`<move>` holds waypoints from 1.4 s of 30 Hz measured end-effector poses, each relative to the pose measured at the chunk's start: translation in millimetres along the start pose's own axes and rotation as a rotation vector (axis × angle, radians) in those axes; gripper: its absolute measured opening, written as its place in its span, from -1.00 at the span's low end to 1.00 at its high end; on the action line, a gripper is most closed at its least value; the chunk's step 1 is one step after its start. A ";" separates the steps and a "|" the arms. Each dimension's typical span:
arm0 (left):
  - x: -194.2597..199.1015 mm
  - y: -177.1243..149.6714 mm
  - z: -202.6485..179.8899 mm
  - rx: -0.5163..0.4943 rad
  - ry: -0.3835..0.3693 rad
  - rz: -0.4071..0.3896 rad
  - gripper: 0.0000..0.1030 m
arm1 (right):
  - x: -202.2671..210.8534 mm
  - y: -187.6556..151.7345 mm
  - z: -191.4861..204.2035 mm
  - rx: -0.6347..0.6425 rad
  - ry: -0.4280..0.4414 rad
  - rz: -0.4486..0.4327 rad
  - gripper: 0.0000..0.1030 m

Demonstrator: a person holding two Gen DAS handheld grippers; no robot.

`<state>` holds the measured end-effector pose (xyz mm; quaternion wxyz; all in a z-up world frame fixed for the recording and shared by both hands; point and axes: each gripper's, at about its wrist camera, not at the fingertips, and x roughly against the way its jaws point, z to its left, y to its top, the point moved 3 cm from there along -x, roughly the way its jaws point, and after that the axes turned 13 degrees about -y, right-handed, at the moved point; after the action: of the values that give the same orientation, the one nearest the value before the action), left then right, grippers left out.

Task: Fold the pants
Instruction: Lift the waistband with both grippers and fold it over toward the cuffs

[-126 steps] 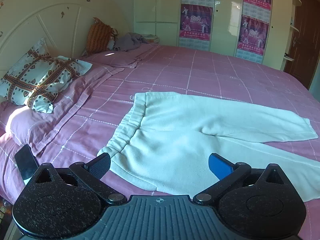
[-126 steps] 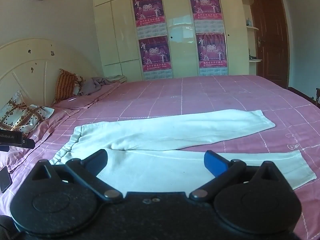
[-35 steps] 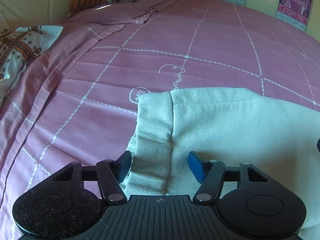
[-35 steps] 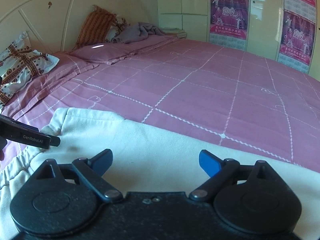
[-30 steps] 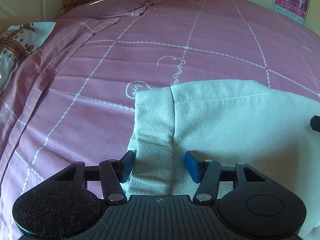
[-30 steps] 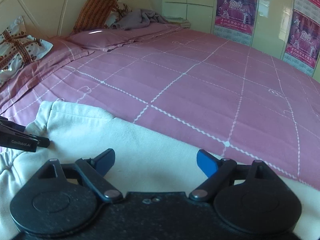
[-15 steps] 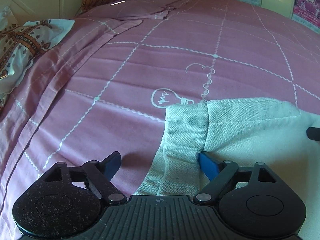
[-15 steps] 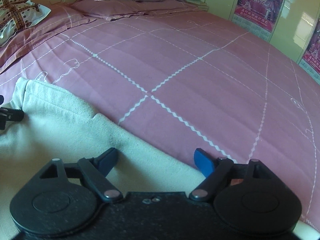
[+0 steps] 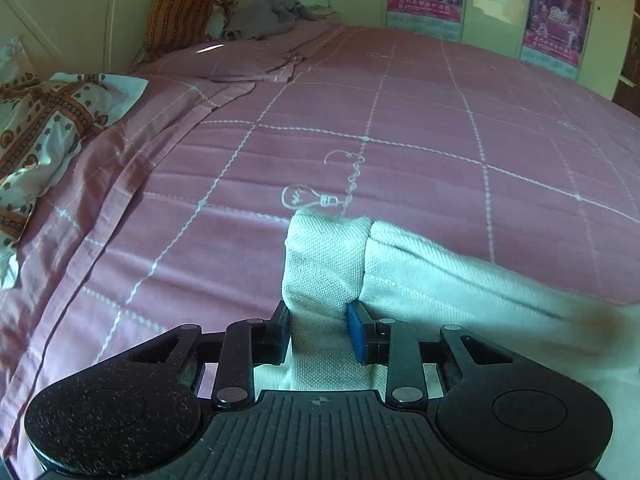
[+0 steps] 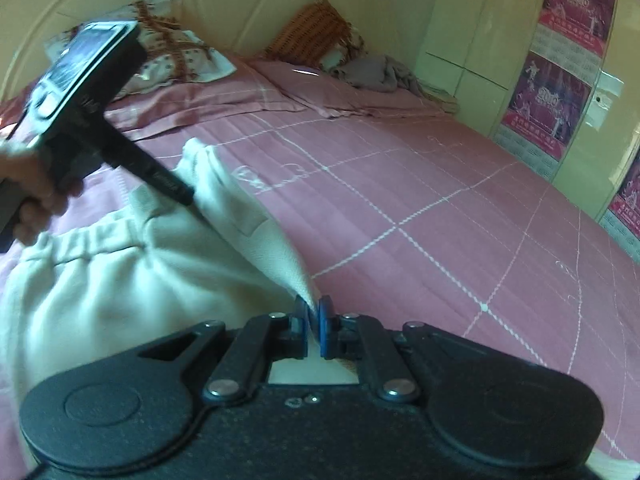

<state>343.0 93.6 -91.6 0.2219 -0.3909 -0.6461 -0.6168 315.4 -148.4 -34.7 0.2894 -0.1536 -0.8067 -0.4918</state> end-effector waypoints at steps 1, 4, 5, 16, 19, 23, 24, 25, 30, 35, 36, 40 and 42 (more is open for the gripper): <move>14.5 -9.9 1.1 0.010 -0.017 0.008 -0.40 | 16.9 -8.3 9.7 -0.012 0.013 0.008 -0.90; 44.6 -47.7 9.9 0.066 -0.041 0.046 -0.40 | 51.7 -40.7 38.9 -0.074 0.043 0.055 -0.90; 50.7 -64.0 13.6 0.094 -0.043 0.066 -0.40 | 56.6 -54.3 51.9 -0.112 0.054 0.083 -0.90; 120.6 -133.2 40.2 0.441 -0.206 0.001 0.73 | 85.0 -105.7 51.3 -0.483 0.052 0.214 0.12; 117.1 -131.3 38.1 0.489 -0.242 -0.003 0.72 | 88.9 -127.5 39.5 -0.608 0.042 0.257 0.12; 101.8 -131.6 31.4 0.546 -0.237 0.011 0.48 | 94.4 -149.9 31.4 -0.754 0.033 0.277 0.12; 96.5 -132.8 31.1 0.561 -0.237 0.024 0.22 | 97.9 -150.3 30.9 -0.776 0.032 0.280 0.12; 90.8 -134.0 30.2 0.588 -0.249 0.038 0.02 | 100.1 -151.3 29.6 -0.793 0.031 0.283 0.12; 72.8 -138.5 21.1 0.646 -0.249 0.051 -0.48 | 103.3 -156.5 24.3 -0.891 0.046 0.315 0.10; 73.9 -130.4 12.4 0.646 -0.210 -0.006 -0.79 | 94.4 -161.1 18.9 -1.008 0.061 0.350 -0.02; 75.9 -127.8 11.1 0.634 -0.210 -0.017 -0.80 | 91.3 -162.6 16.5 -1.039 0.059 0.353 -0.07; 77.6 -123.4 9.5 0.593 -0.212 -0.016 -0.81 | 71.7 -171.0 3.8 -1.227 0.053 0.347 -0.09; 76.4 -122.8 11.1 0.590 -0.210 -0.011 -0.81 | 56.3 -179.1 -0.6 -1.357 0.051 0.344 -0.13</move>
<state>204.0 130.2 -111.0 0.2545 -0.3679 -0.8187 -0.3600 176.0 -235.0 -126.0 0.2220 -0.4142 -0.2787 -0.8376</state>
